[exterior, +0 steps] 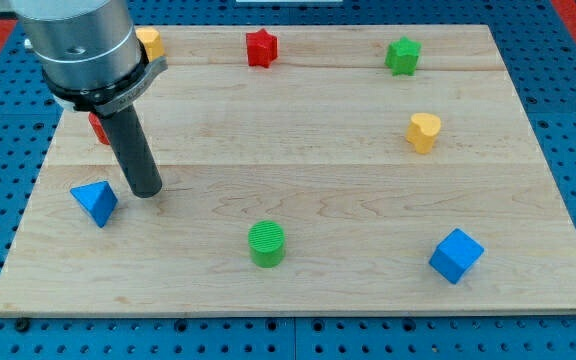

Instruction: Place red star left to green star

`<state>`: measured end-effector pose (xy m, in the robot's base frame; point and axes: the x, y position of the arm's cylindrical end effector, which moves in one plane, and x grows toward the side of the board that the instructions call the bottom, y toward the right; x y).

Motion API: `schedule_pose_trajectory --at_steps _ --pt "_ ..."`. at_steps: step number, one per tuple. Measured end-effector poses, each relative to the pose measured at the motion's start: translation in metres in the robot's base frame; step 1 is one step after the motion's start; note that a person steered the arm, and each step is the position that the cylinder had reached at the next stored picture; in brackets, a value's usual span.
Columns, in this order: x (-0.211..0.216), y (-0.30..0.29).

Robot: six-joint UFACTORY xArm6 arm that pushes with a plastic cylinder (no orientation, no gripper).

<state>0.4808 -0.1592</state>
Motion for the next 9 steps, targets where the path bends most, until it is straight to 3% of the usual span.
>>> schedule_pose_trajectory --at_steps 4,7,8,9 --pt "-0.005 0.002" --pt "-0.045 0.089" --pt "-0.042 0.141" --pt "-0.042 0.154"
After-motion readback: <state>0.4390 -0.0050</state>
